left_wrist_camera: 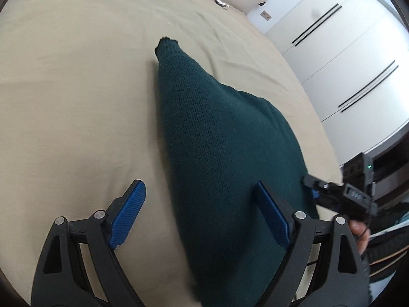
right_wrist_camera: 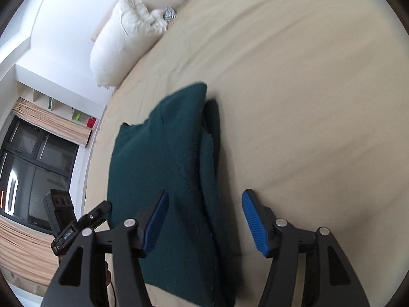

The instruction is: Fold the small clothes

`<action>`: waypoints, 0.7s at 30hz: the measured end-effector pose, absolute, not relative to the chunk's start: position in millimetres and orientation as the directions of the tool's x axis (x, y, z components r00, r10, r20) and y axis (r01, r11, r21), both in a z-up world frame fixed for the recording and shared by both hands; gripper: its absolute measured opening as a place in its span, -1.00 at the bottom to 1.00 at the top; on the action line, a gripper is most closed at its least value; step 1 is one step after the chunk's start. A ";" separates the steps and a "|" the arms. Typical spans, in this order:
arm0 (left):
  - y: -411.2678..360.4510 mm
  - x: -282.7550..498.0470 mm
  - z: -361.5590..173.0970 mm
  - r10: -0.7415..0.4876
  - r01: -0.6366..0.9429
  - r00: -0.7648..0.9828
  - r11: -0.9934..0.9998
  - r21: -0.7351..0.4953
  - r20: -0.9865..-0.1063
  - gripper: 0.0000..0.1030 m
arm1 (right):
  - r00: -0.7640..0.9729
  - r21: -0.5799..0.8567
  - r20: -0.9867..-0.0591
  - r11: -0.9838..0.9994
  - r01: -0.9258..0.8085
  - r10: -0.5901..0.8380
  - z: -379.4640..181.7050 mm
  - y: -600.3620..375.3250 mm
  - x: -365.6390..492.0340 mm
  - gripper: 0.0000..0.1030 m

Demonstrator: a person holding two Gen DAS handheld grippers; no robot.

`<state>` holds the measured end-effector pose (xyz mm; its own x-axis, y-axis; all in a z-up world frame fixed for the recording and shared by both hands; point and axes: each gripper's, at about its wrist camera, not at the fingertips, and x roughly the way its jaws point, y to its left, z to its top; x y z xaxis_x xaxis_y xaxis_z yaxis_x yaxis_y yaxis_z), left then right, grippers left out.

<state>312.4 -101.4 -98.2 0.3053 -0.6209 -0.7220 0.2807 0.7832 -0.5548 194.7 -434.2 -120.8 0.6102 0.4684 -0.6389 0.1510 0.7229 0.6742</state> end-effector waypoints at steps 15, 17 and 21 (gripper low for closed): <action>-139.6 304.6 -83.4 -0.527 0.330 0.259 0.836 -0.439 -0.809 -0.13 | 0.565 0.318 -0.796 0.944 0.088 0.216 -85.2 -358.4 211.5 -0.56; -135.6 291.4 -71.6 -0.518 0.353 0.279 0.838 -0.415 -0.808 -0.17 | 0.593 0.265 -0.786 0.962 0.064 0.177 -66.4 -341.9 199.6 -0.58; -113.0 259.3 -36.8 -0.509 0.377 0.341 0.844 -0.381 -0.791 -0.18 | 0.636 0.190 -0.759 0.982 0.016 0.136 -34.8 -301.3 169.3 -0.58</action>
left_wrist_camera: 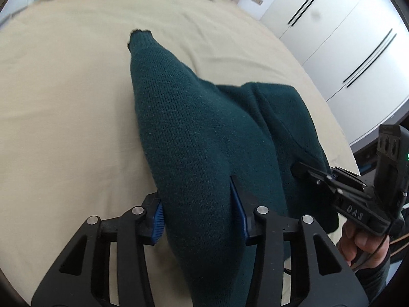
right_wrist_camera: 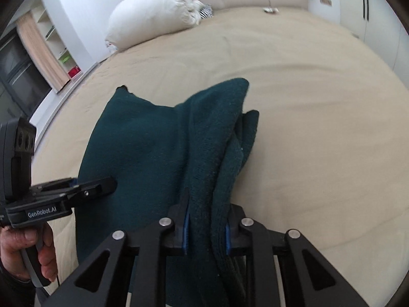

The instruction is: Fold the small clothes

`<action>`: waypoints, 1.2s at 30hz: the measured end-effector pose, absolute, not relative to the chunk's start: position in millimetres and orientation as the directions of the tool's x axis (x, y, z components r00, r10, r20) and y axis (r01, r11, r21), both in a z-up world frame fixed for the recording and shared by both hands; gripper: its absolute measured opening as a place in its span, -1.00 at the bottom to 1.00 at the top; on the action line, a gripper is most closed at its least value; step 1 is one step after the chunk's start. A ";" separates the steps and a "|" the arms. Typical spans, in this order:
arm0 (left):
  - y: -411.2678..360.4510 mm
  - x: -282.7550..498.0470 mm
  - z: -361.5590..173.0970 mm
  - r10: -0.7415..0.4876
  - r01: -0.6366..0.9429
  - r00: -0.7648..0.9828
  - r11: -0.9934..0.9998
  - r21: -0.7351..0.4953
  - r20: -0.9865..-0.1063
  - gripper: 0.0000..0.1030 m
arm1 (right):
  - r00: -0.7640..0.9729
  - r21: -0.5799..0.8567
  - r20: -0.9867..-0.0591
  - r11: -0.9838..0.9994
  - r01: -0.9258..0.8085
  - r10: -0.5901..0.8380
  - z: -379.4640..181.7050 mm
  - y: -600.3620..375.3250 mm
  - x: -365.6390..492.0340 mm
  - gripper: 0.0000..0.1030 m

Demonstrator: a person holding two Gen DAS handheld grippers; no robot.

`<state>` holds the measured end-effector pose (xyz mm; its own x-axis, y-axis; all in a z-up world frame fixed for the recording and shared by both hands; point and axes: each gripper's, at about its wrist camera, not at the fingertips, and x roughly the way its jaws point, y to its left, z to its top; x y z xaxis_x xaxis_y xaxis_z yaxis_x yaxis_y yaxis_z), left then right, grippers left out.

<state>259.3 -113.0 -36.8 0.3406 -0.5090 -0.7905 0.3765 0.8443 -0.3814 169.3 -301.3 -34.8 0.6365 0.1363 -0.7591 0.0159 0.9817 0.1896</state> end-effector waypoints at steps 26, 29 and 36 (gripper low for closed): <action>26.9 136.9 -80.8 -0.442 0.257 0.399 0.895 -0.365 -0.803 0.06 | 0.546 0.495 -0.731 0.869 0.012 0.409 -116.4 -192.5 90.7 -0.47; 26.5 144.0 -86.8 -0.456 0.260 0.410 0.889 -0.378 -0.790 0.13 | 0.557 0.548 -0.705 0.835 0.037 0.438 -124.7 -204.7 89.0 -0.23; 48.6 132.5 -58.5 -0.415 0.241 0.503 0.910 -0.338 -0.758 0.17 | 0.608 0.484 -0.706 0.874 0.041 0.363 -80.7 -204.4 66.8 -0.17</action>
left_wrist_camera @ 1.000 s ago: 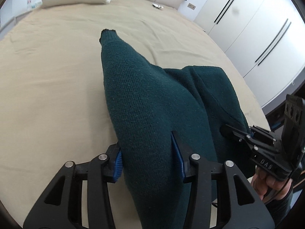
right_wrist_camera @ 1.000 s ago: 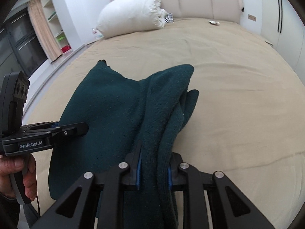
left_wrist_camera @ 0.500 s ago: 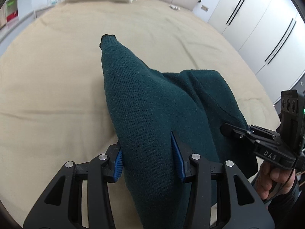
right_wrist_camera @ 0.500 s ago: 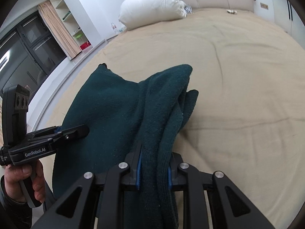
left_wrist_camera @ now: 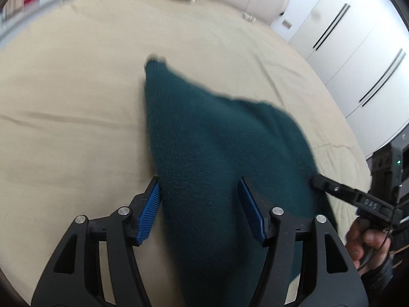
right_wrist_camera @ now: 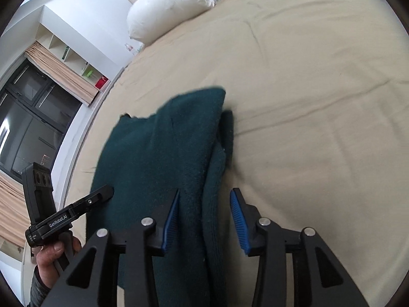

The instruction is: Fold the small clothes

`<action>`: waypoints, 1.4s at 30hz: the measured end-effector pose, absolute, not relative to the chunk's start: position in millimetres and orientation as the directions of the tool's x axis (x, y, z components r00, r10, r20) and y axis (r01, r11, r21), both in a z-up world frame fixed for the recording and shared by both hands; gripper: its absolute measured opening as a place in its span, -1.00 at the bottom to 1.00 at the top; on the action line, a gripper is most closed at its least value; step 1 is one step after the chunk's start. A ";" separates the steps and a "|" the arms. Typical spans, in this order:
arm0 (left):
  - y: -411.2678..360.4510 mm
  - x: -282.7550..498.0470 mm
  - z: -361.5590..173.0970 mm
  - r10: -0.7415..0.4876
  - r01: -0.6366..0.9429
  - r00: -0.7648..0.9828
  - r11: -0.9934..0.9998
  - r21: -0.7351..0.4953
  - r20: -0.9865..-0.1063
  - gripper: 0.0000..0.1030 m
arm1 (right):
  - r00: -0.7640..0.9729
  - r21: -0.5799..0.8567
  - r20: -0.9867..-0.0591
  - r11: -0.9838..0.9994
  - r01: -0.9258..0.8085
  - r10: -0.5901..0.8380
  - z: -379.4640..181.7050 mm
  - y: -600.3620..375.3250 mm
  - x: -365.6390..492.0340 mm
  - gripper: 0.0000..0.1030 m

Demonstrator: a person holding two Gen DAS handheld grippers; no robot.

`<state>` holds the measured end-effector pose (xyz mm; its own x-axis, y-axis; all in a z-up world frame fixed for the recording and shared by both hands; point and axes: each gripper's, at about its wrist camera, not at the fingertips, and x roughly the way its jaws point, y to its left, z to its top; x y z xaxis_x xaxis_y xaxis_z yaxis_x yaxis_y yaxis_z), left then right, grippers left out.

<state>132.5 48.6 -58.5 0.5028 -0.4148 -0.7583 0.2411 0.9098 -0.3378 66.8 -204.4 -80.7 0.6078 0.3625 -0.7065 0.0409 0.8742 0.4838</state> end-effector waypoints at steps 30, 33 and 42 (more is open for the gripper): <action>15.8 -16.9 76.0 -0.114 0.141 0.982 0.973 0.182 -0.152 1.00 | 0.909 0.254 -0.404 0.967 0.003 0.103 23.0 -210.2 -26.5 0.67; 15.6 -29.8 109.5 -0.083 0.107 0.985 0.983 0.153 -0.154 1.00 | 0.975 0.213 -0.222 0.977 0.016 0.033 64.6 -206.1 -45.8 1.00; -1.6 -37.2 119.6 -0.035 0.092 0.957 0.978 0.185 -0.289 1.00 | 0.995 0.123 -0.100 0.992 0.000 0.012 115.6 -183.4 -76.7 1.00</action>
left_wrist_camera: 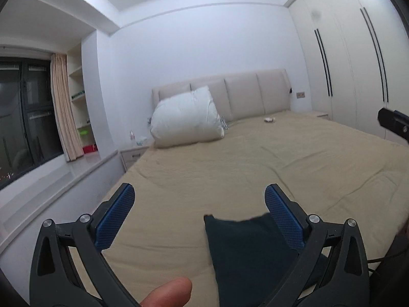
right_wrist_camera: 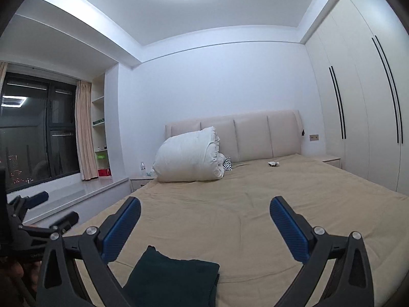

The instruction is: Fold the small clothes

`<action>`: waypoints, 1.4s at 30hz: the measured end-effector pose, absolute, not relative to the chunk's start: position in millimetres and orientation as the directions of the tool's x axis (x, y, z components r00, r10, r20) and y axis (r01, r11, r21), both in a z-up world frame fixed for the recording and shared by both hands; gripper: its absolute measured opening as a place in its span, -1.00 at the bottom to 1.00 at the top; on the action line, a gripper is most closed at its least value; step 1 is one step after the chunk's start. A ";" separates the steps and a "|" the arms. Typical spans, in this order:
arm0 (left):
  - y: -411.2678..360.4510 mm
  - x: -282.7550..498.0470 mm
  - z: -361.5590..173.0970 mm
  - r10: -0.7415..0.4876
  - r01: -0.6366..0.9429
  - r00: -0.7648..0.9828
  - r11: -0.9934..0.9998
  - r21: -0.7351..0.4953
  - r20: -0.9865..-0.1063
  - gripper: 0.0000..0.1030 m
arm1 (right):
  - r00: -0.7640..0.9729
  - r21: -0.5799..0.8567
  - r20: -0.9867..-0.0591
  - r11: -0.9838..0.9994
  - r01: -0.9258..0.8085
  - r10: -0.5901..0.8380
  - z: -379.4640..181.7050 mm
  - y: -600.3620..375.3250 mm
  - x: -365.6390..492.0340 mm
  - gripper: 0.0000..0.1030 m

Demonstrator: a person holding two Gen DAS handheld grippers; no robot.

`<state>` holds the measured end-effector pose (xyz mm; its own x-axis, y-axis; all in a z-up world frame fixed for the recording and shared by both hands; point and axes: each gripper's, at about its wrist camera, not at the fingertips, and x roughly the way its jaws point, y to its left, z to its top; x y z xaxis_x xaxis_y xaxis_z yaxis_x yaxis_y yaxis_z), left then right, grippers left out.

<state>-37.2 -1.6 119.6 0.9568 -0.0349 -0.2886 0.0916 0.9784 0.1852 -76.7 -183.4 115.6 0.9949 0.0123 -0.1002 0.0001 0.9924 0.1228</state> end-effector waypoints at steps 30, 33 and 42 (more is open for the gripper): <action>16.9 36.5 -42.9 -0.010 0.057 0.624 0.998 0.033 -0.781 1.00 | 0.689 0.115 -0.724 0.982 0.147 -0.018 -48.8 -164.8 -26.8 1.00; 17.0 36.5 -43.4 -0.008 0.057 0.625 0.998 0.035 -0.781 1.00 | 0.683 0.112 -0.730 0.983 0.148 -0.020 -50.0 -164.5 -26.7 1.00; 17.9 37.6 -44.3 -0.001 0.056 0.627 0.997 0.044 -0.779 1.00 | 0.673 0.109 -0.740 0.984 0.142 -0.015 -51.3 -163.5 -26.5 1.00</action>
